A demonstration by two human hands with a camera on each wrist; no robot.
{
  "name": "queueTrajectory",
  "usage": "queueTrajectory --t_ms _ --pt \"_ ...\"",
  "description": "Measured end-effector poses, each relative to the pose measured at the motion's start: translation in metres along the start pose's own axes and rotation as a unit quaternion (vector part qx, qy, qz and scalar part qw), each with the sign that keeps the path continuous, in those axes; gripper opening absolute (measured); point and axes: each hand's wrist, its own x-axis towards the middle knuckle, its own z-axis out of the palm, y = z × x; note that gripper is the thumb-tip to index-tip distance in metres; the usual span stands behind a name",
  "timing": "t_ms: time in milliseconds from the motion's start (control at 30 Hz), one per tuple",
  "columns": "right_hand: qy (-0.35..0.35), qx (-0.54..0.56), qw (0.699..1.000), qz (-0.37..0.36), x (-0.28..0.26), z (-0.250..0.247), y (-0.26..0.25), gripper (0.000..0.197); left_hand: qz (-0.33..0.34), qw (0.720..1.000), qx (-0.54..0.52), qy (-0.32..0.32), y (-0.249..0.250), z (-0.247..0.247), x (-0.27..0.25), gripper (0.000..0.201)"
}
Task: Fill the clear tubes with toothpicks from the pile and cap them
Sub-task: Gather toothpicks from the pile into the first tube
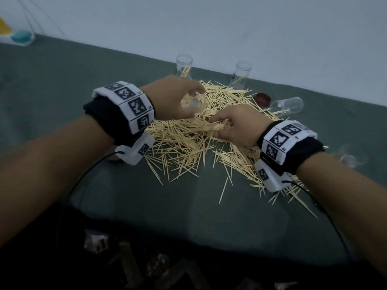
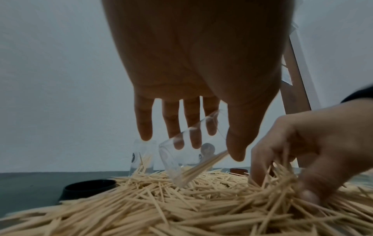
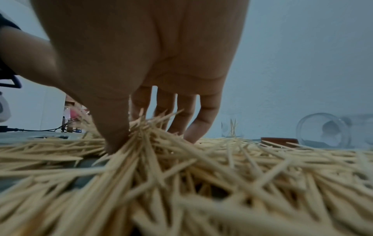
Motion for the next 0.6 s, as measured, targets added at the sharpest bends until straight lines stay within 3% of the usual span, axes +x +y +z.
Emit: queueTrajectory --t_ms 67,200,433,600 --pt "0.005 -0.010 1.000 0.002 0.000 -0.001 0.001 0.043 -0.005 1.000 -0.020 0.016 -0.001 0.001 -0.001 0.061" --pt "-0.063 -0.054 0.996 0.024 -0.001 -0.001 0.000 0.066 -0.012 0.999 -0.035 0.024 -0.002 0.004 -0.004 0.061" --pt "-0.017 -0.032 0.999 0.019 0.003 0.000 0.002 0.054 -0.021 0.998 -0.040 0.040 -0.006 0.000 -0.010 0.060" --pt "-0.002 0.009 1.000 0.009 0.001 0.000 0.000 0.095 -0.017 0.998 -0.033 0.045 -0.006 0.000 -0.010 0.060"
